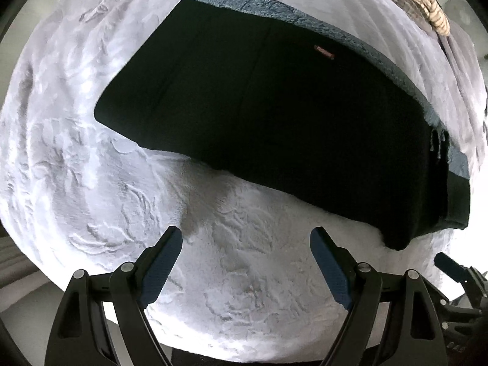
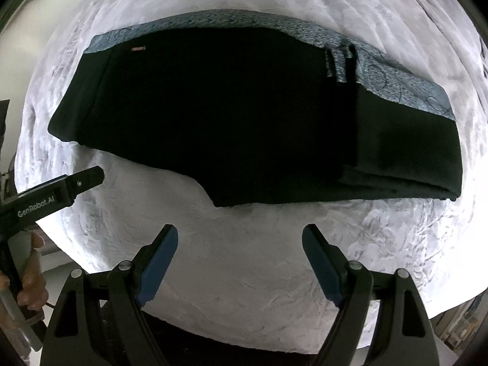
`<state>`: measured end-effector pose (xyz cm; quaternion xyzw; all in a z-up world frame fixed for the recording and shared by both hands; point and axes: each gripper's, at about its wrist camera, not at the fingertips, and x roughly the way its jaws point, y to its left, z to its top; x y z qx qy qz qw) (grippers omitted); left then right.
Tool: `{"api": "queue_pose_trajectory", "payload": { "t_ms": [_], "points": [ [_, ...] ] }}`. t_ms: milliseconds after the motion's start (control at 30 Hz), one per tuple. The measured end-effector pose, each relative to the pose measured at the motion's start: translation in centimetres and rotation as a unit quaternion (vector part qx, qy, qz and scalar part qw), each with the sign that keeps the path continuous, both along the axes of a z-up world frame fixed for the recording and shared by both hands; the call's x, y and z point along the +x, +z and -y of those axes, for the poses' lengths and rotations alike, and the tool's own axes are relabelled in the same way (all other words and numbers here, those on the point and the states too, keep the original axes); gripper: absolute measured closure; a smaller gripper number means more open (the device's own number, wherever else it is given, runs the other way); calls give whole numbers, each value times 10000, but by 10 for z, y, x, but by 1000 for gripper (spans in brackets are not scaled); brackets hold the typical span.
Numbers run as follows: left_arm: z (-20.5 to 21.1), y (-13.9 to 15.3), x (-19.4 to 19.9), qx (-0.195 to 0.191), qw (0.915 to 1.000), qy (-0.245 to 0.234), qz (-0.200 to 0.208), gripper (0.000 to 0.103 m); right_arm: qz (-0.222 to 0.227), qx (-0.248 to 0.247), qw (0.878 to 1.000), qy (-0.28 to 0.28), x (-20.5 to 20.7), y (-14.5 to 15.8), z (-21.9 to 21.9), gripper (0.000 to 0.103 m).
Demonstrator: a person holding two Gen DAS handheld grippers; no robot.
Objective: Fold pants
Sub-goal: 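Grasp the end of the folded trousers with the left gripper and lift it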
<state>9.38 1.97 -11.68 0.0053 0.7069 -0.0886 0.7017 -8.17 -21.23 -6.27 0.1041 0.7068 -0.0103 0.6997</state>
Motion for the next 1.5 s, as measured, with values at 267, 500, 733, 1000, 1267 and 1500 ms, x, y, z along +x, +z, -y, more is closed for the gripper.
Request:
{"api": "queue_pose_trajectory", "payload": {
  "t_ms": [267, 500, 733, 1000, 1267, 1500],
  "points": [
    [-59, -1, 32, -951, 9910, 946, 8, 16, -156, 139, 9998, 76, 8, -12, -10, 17],
    [-84, -3, 39, -1930, 9736, 1218, 5, 16, -243, 181, 9994, 137, 11, -20, -15, 17],
    [-93, -21, 35, -2504, 9515, 1777, 177, 16, -310, 138, 9992, 233, 8, -30, -26, 17],
    [-71, -28, 44, -2250, 9548, 1924, 276, 16, -313, 104, 9989, 327, 5, -35, -28, 17],
    [-27, 2, 44, -1576, 9725, 1453, 913, 16, 18, 181, 9997, 152, 19, -22, -13, 17],
    [-20, -10, 45, -549, 9866, 1165, 1005, 58, 440, 48, 9979, 480, 70, 1, -5, 17]
  ]
}}
